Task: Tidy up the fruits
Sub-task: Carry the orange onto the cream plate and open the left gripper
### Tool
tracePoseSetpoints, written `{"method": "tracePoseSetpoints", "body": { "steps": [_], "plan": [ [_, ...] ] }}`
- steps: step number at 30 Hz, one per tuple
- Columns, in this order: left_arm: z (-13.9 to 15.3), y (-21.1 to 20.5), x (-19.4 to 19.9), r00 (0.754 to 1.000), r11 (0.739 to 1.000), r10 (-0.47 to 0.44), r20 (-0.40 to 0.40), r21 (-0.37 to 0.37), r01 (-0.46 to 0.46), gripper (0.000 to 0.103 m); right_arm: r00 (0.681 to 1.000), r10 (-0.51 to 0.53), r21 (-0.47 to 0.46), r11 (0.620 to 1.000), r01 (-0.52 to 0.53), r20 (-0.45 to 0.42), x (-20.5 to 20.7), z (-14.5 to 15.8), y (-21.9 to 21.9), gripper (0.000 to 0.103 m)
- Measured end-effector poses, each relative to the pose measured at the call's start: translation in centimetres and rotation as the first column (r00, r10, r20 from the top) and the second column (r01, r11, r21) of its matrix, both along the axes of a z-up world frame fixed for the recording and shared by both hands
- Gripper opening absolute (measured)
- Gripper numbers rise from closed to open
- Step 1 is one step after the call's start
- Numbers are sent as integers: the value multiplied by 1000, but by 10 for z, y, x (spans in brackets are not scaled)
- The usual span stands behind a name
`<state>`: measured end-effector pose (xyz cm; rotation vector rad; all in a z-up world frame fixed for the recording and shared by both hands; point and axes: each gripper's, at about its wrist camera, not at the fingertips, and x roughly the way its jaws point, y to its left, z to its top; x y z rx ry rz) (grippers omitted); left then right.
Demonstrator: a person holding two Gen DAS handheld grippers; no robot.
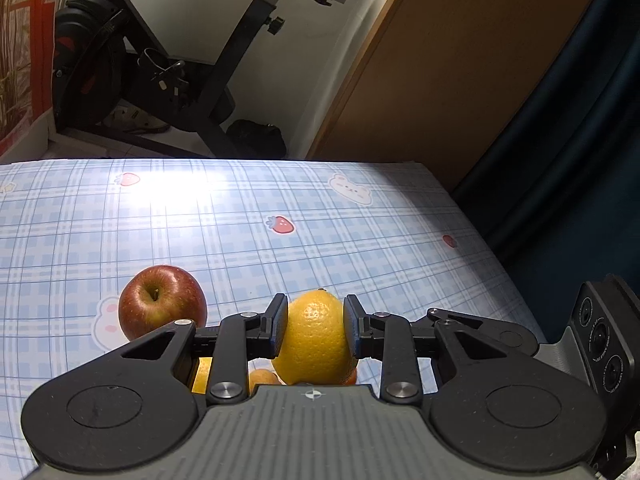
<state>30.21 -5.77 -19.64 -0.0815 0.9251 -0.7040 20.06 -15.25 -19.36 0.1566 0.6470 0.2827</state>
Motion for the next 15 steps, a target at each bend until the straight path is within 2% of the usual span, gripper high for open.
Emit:
{"method": "tracePoseSetpoints", "body": {
  "steps": [7,15],
  "plan": [
    [22,10,-55,999,1000,-30,35,-2,30,32,1000,13,-25,1000,-13,1,-43,21,18,58],
    [17,25,-103,998,999,-47,29,11,47,32,999,20,-20,1000,-20,-33,-85,19,38,58]
  ]
}}
